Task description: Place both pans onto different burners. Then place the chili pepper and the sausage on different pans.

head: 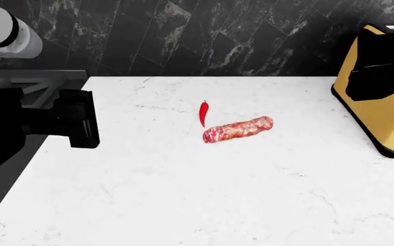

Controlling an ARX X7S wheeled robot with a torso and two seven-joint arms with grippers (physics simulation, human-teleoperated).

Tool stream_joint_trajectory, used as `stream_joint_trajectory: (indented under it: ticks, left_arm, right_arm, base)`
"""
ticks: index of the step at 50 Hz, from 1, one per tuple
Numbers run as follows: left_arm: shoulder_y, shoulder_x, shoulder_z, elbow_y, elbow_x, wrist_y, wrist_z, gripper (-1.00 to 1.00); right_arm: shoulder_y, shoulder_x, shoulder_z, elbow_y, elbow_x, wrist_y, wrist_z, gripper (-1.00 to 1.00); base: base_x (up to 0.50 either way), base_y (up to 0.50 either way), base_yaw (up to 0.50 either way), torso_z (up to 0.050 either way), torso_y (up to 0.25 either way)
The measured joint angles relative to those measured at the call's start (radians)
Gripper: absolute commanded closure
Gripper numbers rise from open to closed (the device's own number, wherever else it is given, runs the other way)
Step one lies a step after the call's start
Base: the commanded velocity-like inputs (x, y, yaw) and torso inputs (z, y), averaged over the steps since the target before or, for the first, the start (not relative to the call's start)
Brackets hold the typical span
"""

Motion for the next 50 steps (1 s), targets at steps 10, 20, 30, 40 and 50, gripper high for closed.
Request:
stream_joint_trajectory:
  ticks: [10,20,30,40,50]
  left_arm:
    - [-0.015,0.013,-0.008,-0.018,0.013,0.003,0.000,-1.00]
    - [-0.015,0.018,-0.013,-0.024,0.029,0.012,0.008,-1.00]
    - [-0.005,0.021,-0.014,-0.029,0.045,0.019,0.022,-1.00]
    - [0.005,0.021,-0.012,-0.030,0.056,0.019,0.032,-1.00]
    - [0.017,0.017,-0.010,-0.029,0.066,0.021,0.043,-1.00]
  right_arm:
    - [0.261,-0.235,-0.221,0.255,-0.044,0.164,0.051,-1.00]
    - [0.326,-0.432,-0.338,0.527,-0.168,0.179,-0.008,-1.00]
    - [0.328,-0.571,-0.389,0.737,-0.253,0.119,-0.065,-1.00]
    - [0.356,-0.696,-0.463,0.952,-0.400,0.046,-0.241,-1.00]
    - [0.417,-0.856,-0.588,1.262,-0.572,-0.007,-0.489,-1.00]
  base:
    - [0.00,0.00,0.00,0.000,0.000]
    - [0.00,0.00,0.00,0.000,0.000]
    - [0.00,0.00,0.00,0.000,0.000]
    - [0.00,0.00,0.00,0.000,0.000]
    - [0.00,0.00,0.00,0.000,0.000]
